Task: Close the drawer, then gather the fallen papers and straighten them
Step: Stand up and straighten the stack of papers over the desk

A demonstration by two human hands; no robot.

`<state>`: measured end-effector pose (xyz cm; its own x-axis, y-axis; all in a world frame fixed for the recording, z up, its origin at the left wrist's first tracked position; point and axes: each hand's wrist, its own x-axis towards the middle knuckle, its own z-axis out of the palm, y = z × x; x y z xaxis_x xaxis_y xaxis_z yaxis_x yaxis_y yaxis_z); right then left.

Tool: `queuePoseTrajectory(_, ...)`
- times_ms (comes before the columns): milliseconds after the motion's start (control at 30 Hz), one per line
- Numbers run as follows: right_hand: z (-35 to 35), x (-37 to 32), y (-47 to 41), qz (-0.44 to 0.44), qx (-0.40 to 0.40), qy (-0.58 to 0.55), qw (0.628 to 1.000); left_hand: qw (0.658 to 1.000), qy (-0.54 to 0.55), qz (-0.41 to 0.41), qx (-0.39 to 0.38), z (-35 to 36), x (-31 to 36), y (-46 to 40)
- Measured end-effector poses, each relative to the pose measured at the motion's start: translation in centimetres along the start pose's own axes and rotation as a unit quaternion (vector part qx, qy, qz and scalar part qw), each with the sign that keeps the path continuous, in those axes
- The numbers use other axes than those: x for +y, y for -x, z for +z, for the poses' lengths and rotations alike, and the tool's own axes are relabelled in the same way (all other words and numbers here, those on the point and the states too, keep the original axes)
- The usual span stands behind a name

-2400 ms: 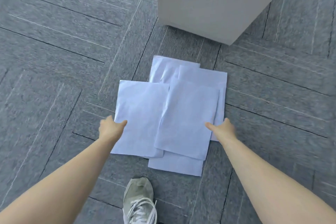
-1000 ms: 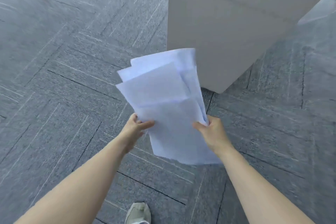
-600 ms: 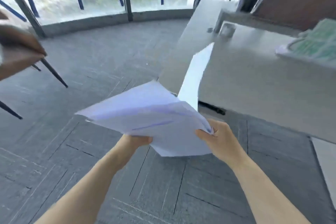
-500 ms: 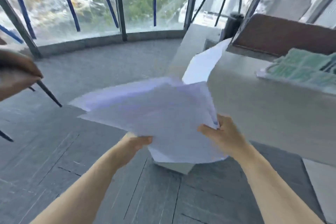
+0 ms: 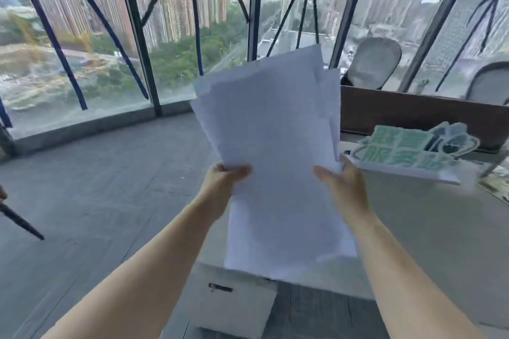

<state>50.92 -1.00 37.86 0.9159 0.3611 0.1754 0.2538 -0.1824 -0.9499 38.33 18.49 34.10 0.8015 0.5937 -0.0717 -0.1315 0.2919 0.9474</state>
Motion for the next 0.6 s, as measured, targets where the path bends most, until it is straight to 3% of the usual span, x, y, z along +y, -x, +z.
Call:
queuePoseTrajectory(233,-2.1,-2.9,-11.7,-0.058,-0.013,-0.136,0.989,0.987,-0.056,0.15,0.029,7.0,6.9,-9.8)
queuePoseTrajectory(300,-1.6,-0.6,-13.6,-0.028,-0.019,-0.156,0.987,0.987,-0.089,0.129,0.032,6.6,5.1,-11.6)
queuePoseTrajectory(433,1.3,8.0,-13.7,0.107,-0.047,-0.141,0.983,0.984,-0.156,-0.008,0.084,4.2,-4.6,-13.9)
queuePoseTrajectory(600,3.3,12.3,-15.2,0.139,-0.022,-0.133,0.981,0.986,-0.106,-0.041,0.121,3.7,-9.4,-16.8)
